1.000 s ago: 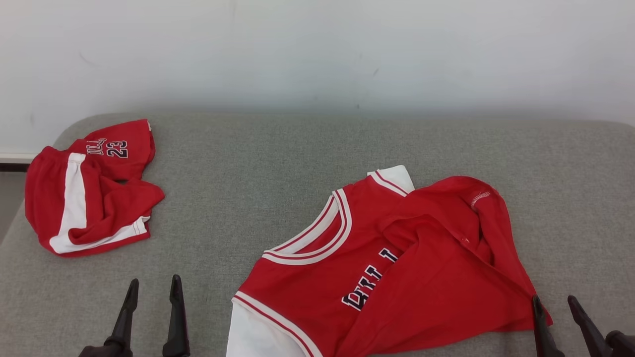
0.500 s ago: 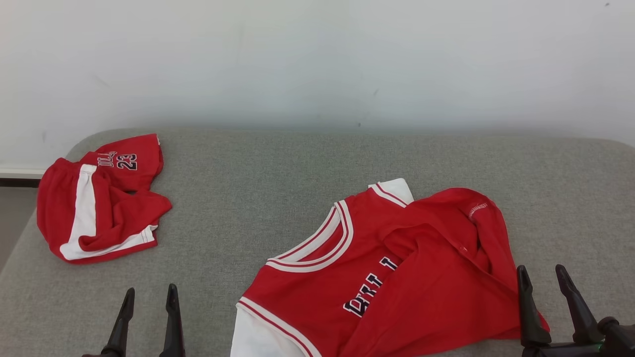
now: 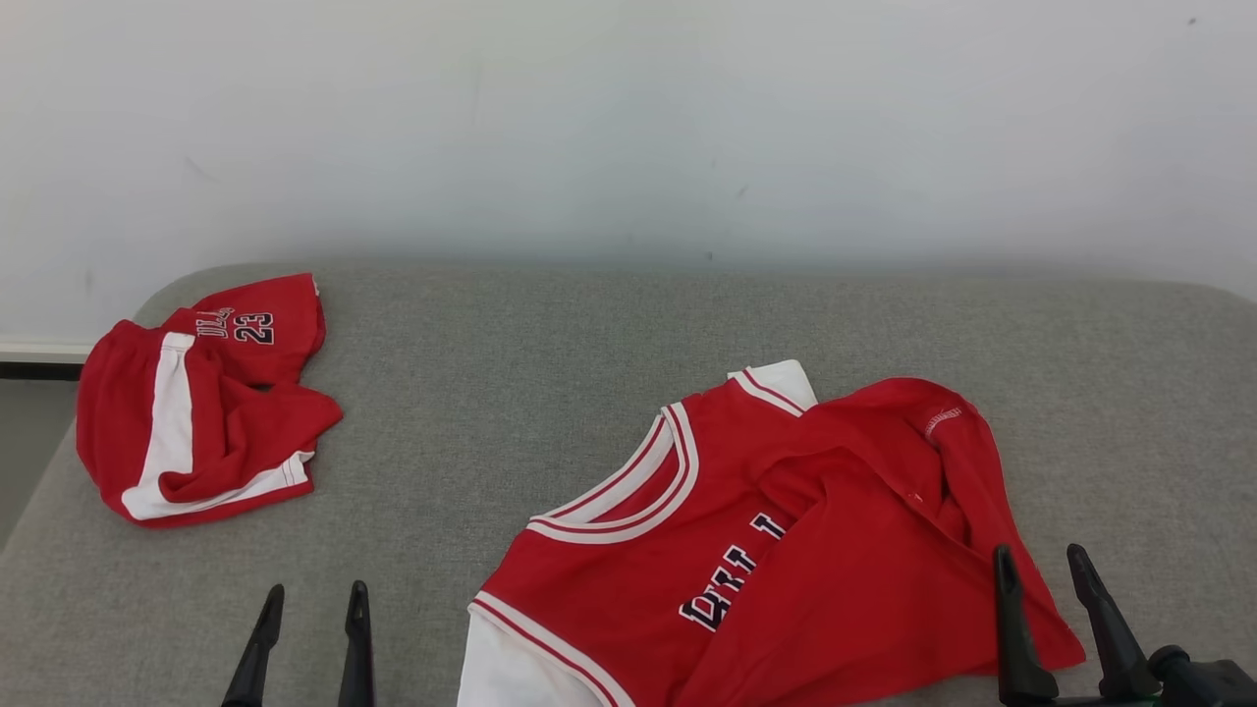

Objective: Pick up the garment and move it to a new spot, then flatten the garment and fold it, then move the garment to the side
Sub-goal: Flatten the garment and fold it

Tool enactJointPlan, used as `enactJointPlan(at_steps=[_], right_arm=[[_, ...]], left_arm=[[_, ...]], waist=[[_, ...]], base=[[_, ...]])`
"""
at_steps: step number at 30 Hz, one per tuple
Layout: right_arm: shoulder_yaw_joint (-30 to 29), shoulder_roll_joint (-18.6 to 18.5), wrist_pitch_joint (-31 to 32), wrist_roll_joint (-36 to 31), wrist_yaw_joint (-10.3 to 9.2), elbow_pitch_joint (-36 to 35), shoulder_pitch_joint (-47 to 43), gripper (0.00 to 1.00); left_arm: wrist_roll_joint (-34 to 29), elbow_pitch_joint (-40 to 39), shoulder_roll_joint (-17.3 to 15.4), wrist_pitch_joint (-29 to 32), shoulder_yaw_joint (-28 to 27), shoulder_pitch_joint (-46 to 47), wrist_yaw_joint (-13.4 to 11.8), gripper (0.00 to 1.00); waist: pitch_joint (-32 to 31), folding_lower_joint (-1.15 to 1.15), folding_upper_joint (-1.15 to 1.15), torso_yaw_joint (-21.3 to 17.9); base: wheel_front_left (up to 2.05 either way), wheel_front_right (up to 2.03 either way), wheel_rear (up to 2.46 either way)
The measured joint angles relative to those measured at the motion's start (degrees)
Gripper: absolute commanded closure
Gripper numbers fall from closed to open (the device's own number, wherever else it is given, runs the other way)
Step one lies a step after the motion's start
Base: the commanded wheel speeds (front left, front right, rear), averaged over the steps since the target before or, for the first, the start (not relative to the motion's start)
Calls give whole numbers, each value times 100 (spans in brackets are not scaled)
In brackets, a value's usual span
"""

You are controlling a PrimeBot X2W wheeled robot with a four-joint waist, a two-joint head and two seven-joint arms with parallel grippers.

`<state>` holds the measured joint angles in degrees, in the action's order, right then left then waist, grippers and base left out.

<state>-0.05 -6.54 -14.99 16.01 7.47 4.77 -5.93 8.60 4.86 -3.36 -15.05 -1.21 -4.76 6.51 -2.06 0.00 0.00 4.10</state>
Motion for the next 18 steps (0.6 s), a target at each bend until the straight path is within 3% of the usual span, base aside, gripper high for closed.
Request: enactJointPlan(at_steps=[18], right_arm=[[-35,41,-11,-8,0,151,8,0]], left_arm=[[155,141,-374,0,419,-54,90,0]], waist=[[-22,0,0,50]], base=[[0,0,0]])
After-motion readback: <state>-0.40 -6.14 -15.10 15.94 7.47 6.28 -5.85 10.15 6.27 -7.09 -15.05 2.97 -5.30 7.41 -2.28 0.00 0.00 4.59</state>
